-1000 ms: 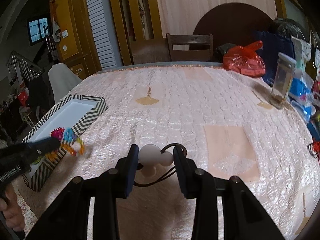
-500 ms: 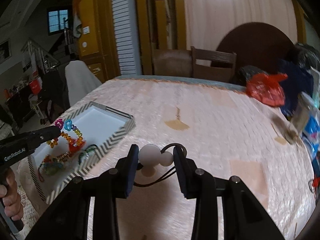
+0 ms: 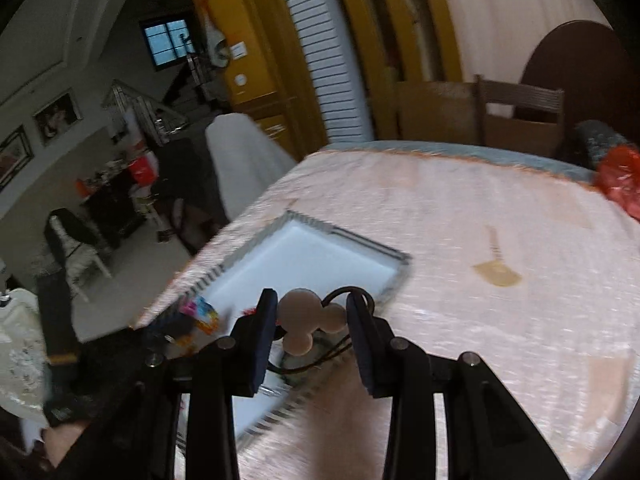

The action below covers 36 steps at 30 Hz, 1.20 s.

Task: Organize jewelry
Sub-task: 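Lower the bracelet into the tray and open the left tool while the right tool drops the hair tie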

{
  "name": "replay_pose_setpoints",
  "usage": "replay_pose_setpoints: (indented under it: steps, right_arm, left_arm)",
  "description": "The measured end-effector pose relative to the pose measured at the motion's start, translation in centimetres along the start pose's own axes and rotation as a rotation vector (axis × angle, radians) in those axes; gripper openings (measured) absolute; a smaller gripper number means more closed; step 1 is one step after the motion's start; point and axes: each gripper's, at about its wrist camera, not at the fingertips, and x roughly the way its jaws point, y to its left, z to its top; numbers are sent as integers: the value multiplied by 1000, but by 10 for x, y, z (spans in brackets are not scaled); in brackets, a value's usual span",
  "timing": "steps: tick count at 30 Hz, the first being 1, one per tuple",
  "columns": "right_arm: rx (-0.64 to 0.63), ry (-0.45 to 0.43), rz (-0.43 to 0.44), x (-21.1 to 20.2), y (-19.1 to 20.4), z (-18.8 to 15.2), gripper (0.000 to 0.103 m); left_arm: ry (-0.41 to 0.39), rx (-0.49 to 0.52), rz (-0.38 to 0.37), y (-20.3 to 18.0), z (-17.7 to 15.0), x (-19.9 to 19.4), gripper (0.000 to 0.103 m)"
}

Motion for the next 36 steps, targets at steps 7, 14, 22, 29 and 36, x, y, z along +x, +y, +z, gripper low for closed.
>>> replay_pose_setpoints:
  steps: [7,14,22,29,36]
  right_arm:
    - [-16,63,53,45,24,1,37]
    - [-45,179,12,83,32,-24,37]
    - [-22,232,-28,110,31,-38,37]
    - [25,224,-10,107,19,-38,41]
    - [26,164,8,86,16,-29,45]
  left_arm:
    - [41,-15,31,8,-14,7,42]
    - [71,-11,69,6,-23,14,42]
    - [79,-7,102,3,-23,15,42]
    - [78,4,133,2,-21,14,48]
    - [67,12,150,-3,-20,10,58]
